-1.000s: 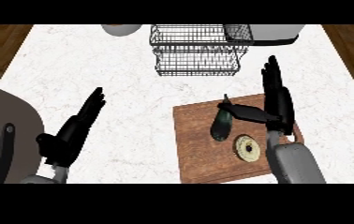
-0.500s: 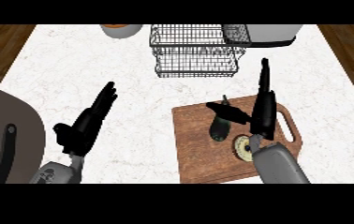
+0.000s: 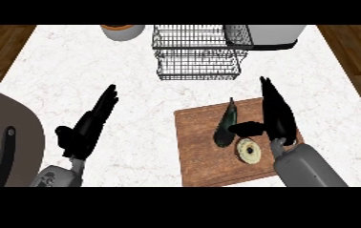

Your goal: Pick the cupcake from the cutting board and place it in the tiered basket

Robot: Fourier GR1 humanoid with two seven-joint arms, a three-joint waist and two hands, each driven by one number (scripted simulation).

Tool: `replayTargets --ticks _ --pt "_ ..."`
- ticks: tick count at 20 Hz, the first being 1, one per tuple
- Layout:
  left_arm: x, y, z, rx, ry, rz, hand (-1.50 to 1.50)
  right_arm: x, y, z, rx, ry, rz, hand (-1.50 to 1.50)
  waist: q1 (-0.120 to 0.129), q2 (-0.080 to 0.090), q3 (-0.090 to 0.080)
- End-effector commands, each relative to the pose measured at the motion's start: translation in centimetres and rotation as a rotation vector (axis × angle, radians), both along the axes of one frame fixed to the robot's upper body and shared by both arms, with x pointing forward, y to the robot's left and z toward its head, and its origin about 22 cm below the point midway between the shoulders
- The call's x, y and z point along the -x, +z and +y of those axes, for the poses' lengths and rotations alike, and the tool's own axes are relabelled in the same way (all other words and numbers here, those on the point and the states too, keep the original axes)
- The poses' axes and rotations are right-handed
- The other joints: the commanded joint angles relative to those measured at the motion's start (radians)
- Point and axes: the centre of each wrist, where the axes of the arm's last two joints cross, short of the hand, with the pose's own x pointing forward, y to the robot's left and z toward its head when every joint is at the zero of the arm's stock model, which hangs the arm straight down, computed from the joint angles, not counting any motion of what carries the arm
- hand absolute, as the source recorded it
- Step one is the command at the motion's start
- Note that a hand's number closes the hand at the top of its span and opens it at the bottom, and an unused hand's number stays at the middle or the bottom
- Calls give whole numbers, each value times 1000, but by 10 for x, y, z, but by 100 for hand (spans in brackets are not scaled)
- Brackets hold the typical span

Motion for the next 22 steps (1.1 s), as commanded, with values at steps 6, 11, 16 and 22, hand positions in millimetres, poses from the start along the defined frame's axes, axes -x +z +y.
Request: replayTargets --ticks 6,11,16,22 --pt "3 -3 7 2 8 -1 0 10 86 67 232 19 320 -150 5 -2 9" --pt "-8 -3 0 25 10 -4 0 14 103 83 250 -19 356 -150 -1 13 13" --pt "4 -6 1 21 15 -1 0 18 87 74 320 -130 315 -150 3 9 14" --pt "-3 0 1 5 -1 -19 0 24 57 69 333 -170 455 -150 -1 14 14"
